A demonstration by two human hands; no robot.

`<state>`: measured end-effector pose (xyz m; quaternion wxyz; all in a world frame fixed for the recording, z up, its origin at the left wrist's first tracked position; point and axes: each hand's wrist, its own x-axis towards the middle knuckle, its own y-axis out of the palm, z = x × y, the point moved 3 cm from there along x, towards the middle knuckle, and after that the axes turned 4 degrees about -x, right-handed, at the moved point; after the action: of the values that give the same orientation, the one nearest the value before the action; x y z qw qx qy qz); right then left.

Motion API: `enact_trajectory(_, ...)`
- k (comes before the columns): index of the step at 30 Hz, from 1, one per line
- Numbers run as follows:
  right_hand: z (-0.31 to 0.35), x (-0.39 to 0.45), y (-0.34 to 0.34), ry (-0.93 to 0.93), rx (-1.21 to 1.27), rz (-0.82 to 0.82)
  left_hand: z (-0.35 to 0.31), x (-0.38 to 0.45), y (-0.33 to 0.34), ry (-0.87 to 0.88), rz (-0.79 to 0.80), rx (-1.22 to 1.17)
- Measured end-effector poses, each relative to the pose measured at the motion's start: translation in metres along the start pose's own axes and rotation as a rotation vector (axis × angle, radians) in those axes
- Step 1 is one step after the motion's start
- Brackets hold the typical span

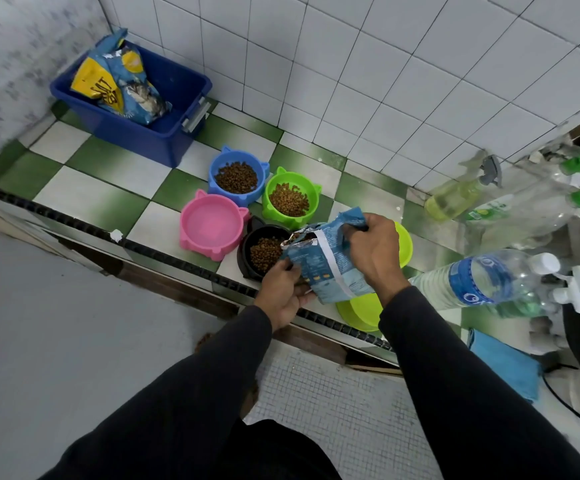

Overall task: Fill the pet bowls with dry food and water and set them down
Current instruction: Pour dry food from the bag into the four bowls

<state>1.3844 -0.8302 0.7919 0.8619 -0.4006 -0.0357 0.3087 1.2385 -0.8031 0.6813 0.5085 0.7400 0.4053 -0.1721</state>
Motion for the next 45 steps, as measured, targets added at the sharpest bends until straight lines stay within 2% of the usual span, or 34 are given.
enact_trajectory(9,-0.026,-0.006,-0.003,0.134,0.392,0.025,-0.012,-0.011,0.002,0.109,0.019,0.161)
enact_trajectory(16,-0.034,-0.009,-0.007,0.162,0.670,0.117,-0.034,-0.023,0.000,0.207,0.161,0.379)
enact_trajectory(21,-0.030,-0.009,-0.010,0.159,0.817,0.189,-0.050,-0.028,0.000,0.307,0.229,0.508)
enact_trajectory(32,-0.001,-0.002,-0.005,0.166,1.016,0.234,-0.087,-0.032,0.000,0.532,0.205,0.585)
enact_trajectory(36,0.018,0.000,0.001,0.134,0.986,0.200,-0.102,-0.030,-0.010,0.578,0.146,0.533)
enact_trajectory(45,0.070,-0.008,0.030,0.060,0.930,0.210,-0.129,-0.033,-0.043,0.507,0.083,0.139)
